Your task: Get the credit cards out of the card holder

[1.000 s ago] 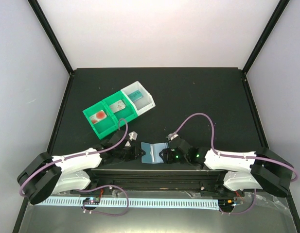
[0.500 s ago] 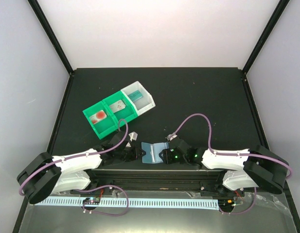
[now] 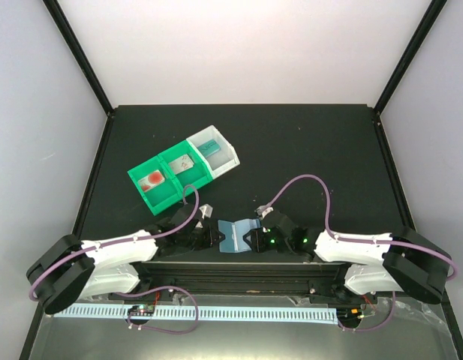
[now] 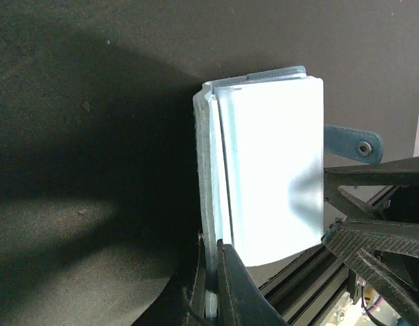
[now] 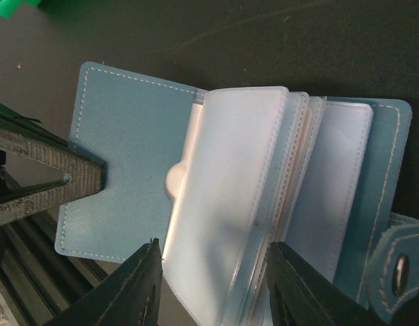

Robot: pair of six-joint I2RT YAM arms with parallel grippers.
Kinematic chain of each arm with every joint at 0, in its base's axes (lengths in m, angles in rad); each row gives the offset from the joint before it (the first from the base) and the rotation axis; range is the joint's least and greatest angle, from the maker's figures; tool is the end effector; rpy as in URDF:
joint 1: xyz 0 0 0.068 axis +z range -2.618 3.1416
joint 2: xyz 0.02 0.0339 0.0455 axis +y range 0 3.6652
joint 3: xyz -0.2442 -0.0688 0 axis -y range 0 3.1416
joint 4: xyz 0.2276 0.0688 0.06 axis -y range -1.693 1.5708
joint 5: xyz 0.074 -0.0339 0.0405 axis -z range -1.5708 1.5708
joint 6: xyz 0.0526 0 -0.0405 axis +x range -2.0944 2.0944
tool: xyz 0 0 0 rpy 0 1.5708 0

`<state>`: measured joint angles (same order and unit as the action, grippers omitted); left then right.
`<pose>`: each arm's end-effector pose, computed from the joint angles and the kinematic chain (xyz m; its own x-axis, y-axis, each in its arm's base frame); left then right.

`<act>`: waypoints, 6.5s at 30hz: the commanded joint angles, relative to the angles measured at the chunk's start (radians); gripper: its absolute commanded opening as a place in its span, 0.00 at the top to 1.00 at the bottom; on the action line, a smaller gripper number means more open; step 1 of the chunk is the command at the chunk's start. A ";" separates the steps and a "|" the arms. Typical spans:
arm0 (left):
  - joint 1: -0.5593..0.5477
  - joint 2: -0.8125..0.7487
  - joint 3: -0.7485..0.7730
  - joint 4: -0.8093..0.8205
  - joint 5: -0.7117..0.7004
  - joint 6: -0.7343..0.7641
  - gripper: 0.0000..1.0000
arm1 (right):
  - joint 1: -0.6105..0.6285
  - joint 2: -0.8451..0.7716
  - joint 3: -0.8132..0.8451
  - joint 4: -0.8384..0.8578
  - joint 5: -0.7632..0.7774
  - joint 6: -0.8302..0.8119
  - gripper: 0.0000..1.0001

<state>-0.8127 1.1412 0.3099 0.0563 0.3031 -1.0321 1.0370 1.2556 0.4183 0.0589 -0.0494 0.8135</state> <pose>0.1294 -0.1595 0.1209 -0.9675 -0.1697 -0.1872 0.0178 0.6933 -0.7204 0.1155 0.2005 0.1279 -0.8833 -0.0679 -0.4639 -0.3433 0.7676 0.5413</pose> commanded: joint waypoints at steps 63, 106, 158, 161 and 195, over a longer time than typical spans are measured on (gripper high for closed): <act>-0.080 0.029 0.072 -0.071 -0.109 -0.016 0.98 | -0.003 0.027 -0.015 0.071 0.034 0.011 0.42; -0.082 0.051 0.043 -0.018 -0.102 -0.045 0.98 | -0.003 -0.047 -0.033 0.203 -0.146 -0.053 0.23; -0.086 0.022 0.017 -0.016 -0.142 -0.089 0.98 | -0.042 0.004 -0.017 0.023 0.010 -0.042 0.29; -0.090 0.021 0.017 -0.014 -0.142 -0.092 0.98 | -0.041 0.021 -0.018 0.040 -0.002 -0.041 0.29; -0.101 0.029 0.008 0.000 -0.147 -0.097 0.98 | -0.041 0.010 -0.049 0.254 -0.215 -0.062 0.27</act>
<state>-0.8993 1.1755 0.3218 0.0414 0.1600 -1.1202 0.9909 1.2842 0.3794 0.2237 -0.1738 0.7635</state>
